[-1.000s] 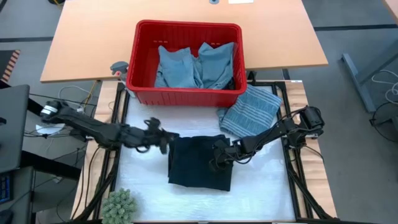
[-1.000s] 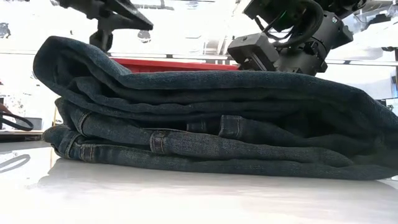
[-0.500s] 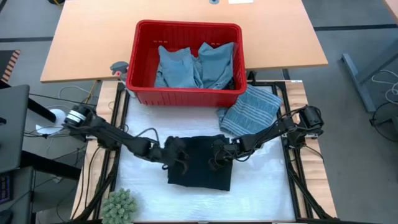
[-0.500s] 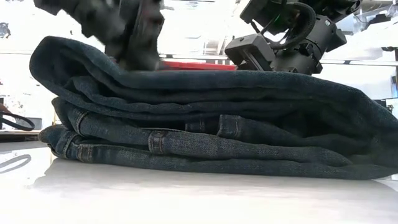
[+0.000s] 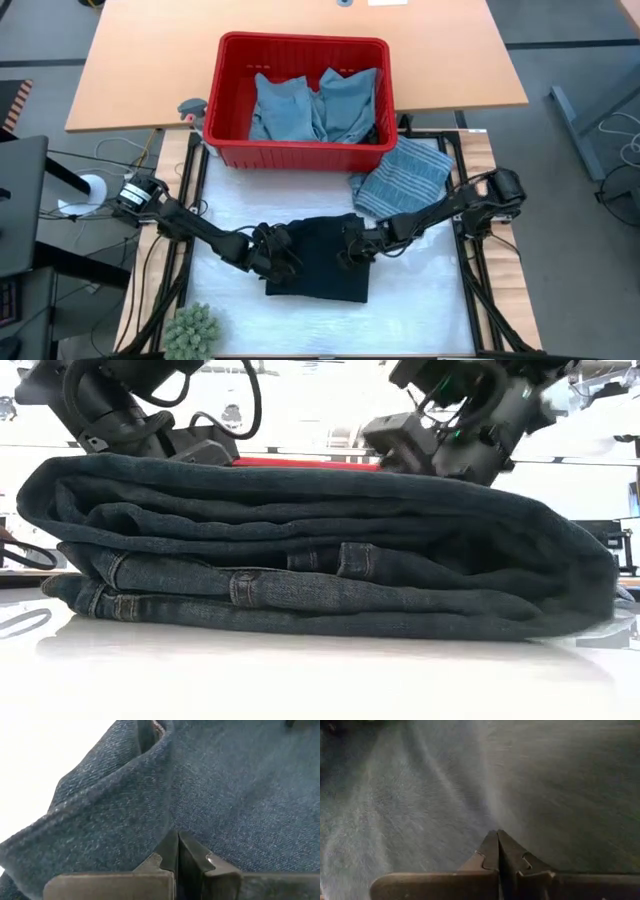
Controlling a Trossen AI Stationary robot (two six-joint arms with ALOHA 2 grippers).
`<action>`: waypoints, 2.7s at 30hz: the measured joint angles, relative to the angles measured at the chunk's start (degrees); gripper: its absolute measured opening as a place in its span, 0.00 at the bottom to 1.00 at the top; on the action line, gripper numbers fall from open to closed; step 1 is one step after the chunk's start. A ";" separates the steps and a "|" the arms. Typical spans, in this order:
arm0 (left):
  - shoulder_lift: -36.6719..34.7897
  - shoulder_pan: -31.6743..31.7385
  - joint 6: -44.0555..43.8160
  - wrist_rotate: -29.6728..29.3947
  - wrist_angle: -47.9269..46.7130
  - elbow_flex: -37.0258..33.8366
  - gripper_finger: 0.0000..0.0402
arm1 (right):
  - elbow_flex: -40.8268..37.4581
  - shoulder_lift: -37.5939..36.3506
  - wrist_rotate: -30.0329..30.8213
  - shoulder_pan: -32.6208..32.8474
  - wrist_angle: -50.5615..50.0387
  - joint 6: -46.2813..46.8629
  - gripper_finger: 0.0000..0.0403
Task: Fold Laundry from Bin
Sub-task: Fold the black pants
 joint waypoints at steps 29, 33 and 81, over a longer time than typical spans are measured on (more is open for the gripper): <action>-12.79 -0.15 3.49 -4.05 -4.30 4.03 0.00 | 0.47 3.34 3.61 -7.24 -5.60 -4.69 0.04; -18.98 -0.61 5.30 -13.17 -6.14 3.29 0.00 | 0.47 3.36 3.01 -7.72 -5.74 -5.49 0.04; -20.94 -11.81 16.23 -7.03 28.50 -9.09 0.00 | 0.32 3.53 -0.61 -9.03 -4.60 -6.33 0.04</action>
